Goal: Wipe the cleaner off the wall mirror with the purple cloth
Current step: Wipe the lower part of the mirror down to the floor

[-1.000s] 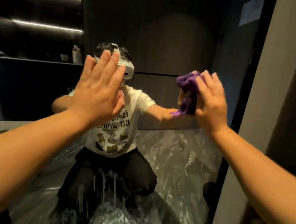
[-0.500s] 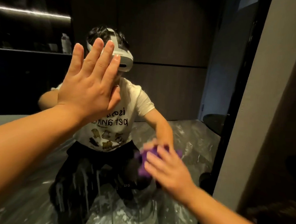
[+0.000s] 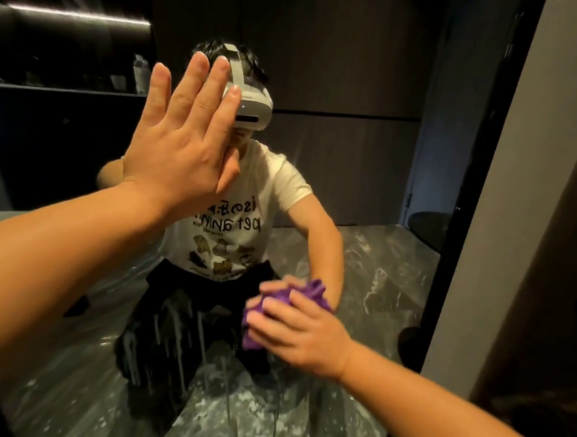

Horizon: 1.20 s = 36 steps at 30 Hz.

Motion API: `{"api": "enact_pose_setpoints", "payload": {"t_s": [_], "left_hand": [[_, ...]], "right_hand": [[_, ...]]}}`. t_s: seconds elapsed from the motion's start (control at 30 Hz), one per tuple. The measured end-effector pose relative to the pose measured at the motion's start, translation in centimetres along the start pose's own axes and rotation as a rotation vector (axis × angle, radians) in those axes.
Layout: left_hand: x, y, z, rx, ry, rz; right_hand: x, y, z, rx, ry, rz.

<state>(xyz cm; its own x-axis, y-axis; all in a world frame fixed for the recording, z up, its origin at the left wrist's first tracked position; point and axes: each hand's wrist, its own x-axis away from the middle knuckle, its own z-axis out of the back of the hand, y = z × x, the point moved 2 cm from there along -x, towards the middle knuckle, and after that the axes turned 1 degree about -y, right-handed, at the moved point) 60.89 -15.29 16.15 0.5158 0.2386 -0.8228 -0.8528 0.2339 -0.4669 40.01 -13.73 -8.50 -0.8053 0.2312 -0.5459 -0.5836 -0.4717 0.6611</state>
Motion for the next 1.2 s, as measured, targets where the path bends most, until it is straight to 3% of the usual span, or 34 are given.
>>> {"api": "enact_pose_setpoints", "payload": {"t_s": [0.07,0.13,0.23,0.33,0.4,0.47,0.53,0.63,0.77,0.83,0.93,1.07,1.13,1.2], "left_hand": [[-0.1,0.1,0.1,0.016,-0.002,0.001],[-0.2,0.1,0.1,0.030,0.004,0.012],[-0.1,0.1,0.0,0.034,0.007,0.018],[-0.2,0.1,0.1,0.034,0.013,0.020],[-0.2,0.1,0.0,0.031,0.023,0.023],[-0.3,0.0,0.0,0.022,0.039,0.017],[-0.2,-0.2,-0.1,0.010,0.049,0.005],[-0.1,-0.2,-0.1,-0.003,0.070,-0.013],[-0.1,0.1,0.1,0.022,0.033,0.010],[-0.1,0.1,0.3,0.031,0.026,0.025],[-0.1,0.3,0.2,0.045,0.024,0.035],[-0.2,0.1,0.0,0.044,0.023,0.034],[-0.2,0.0,-0.2,0.047,0.034,0.033],[-0.1,0.0,-0.3,0.045,0.040,0.023]], "right_hand": [[3.3,-3.0,-1.0,-0.133,-0.245,0.036],[4.0,-2.8,0.3,-0.193,-0.239,0.020],[1.3,3.8,4.7,-0.132,0.043,-0.138],[-2.3,16.3,11.0,0.073,0.358,-0.538],[-4.4,23.5,15.1,0.161,0.437,-0.715],[-7.6,25.7,16.5,0.197,0.433,-0.778],[-10.4,22.2,14.7,0.204,0.442,-0.666],[-8.8,11.5,8.1,0.123,0.380,-0.298],[0.1,2.0,2.5,-0.026,-0.106,0.005],[2.7,2.0,2.5,-0.066,-0.193,0.034],[1.0,7.8,6.2,-0.094,-0.030,-0.169],[-3.0,22.7,13.9,0.074,0.377,-0.699],[-2.7,27.0,15.2,0.177,0.440,-0.876],[-0.8,26.5,13.5,0.259,0.440,-0.885]]}}
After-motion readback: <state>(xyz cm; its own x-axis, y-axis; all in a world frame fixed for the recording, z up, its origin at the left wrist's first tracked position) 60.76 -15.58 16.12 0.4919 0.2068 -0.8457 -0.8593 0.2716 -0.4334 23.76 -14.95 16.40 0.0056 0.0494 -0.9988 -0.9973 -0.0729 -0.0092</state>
